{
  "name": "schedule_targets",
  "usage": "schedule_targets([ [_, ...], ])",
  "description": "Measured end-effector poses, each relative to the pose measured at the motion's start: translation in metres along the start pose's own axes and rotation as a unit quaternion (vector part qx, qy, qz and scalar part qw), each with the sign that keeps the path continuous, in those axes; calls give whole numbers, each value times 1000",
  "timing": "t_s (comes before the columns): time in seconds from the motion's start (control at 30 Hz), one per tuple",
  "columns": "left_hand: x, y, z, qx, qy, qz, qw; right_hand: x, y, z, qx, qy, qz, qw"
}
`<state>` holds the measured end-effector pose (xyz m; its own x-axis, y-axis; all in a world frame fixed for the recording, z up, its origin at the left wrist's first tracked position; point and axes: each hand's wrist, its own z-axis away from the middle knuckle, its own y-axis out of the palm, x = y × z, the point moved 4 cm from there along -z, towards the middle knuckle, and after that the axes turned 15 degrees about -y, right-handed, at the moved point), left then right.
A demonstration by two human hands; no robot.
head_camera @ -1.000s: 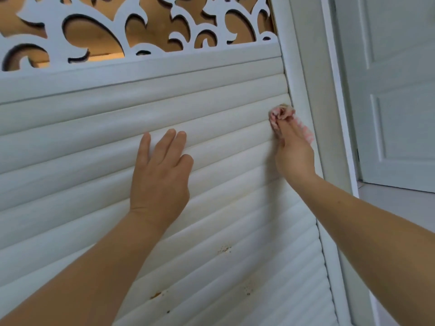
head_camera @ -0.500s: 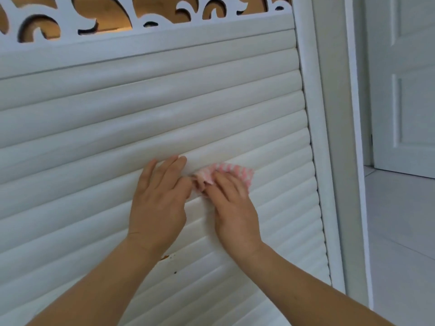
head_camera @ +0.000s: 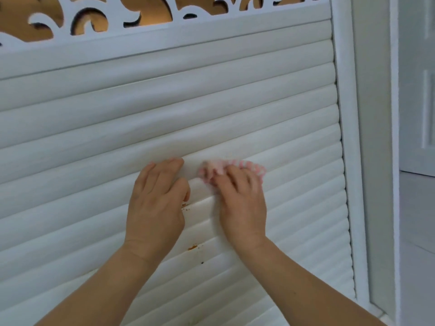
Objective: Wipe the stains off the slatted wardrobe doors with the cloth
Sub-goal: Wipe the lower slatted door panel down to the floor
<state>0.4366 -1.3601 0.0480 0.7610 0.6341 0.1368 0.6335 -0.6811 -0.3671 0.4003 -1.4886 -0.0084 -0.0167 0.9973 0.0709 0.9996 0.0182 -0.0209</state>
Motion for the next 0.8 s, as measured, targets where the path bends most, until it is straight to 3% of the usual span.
schedule_targets([
  [0.23,-11,8,4,10,9,1,1000,-4,-2,11,19,-186,9,982],
  [0.33,-19,16,6,23,18,9,1000,-29,-8,20,63,-208,12,976],
  [0.6,-47,36,6,61,69,-8,996,-124,-43,15,137,-41,46,989],
  [0.8,-52,39,2,74,64,-14,995,-167,-56,12,106,194,89,971],
])
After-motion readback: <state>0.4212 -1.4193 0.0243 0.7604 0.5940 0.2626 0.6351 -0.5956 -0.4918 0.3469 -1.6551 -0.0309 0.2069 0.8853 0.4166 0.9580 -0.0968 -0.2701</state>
